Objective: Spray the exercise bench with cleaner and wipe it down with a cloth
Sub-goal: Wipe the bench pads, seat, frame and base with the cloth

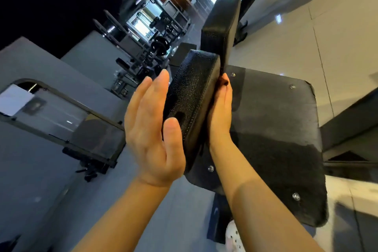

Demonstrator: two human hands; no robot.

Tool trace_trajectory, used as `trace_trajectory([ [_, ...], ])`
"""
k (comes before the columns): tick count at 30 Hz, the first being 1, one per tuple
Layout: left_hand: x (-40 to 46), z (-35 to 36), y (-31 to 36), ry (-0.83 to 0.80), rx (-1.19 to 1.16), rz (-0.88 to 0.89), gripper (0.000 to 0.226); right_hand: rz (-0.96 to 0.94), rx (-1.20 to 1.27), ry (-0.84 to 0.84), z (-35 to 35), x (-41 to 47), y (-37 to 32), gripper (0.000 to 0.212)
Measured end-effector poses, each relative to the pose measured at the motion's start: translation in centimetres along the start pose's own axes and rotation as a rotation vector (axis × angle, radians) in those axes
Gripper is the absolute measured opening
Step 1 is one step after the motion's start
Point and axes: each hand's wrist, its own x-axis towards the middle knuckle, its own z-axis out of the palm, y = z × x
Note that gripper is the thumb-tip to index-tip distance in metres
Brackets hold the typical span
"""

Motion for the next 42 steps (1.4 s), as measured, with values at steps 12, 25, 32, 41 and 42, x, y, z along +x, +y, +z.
trace_trajectory([
  [12, 0.0, -0.3, 0.6, -0.041, 0.031, -0.074, 0.049, -0.154, 0.095, -0.074, 0.0, -12.3, -1.2, 0.037],
  [25, -0.5, 0.1, 0.2, 0.038, -0.104, -0.127, 0.053, 0.185, 0.079, -0.13, -1.8, -4.9, 4.2, 0.065],
  [32, -0.8, 0.0, 0.2, 0.001, -0.06, -0.086, 0.049, 0.017, -0.008, -0.092, -1.9, -9.5, 2.5, 0.04],
  [41, -0.6, -0.1, 0.4, -0.013, 0.002, -0.06, 0.046, -0.381, -0.223, -0.139, -1.5, -9.0, -1.5, 0.044],
  [42, -0.5, -0.1, 0.4, -0.013, 0.032, -0.049, 0.044, -0.358, -0.276, -0.128, -2.6, -8.5, -0.7, 0.045],
])
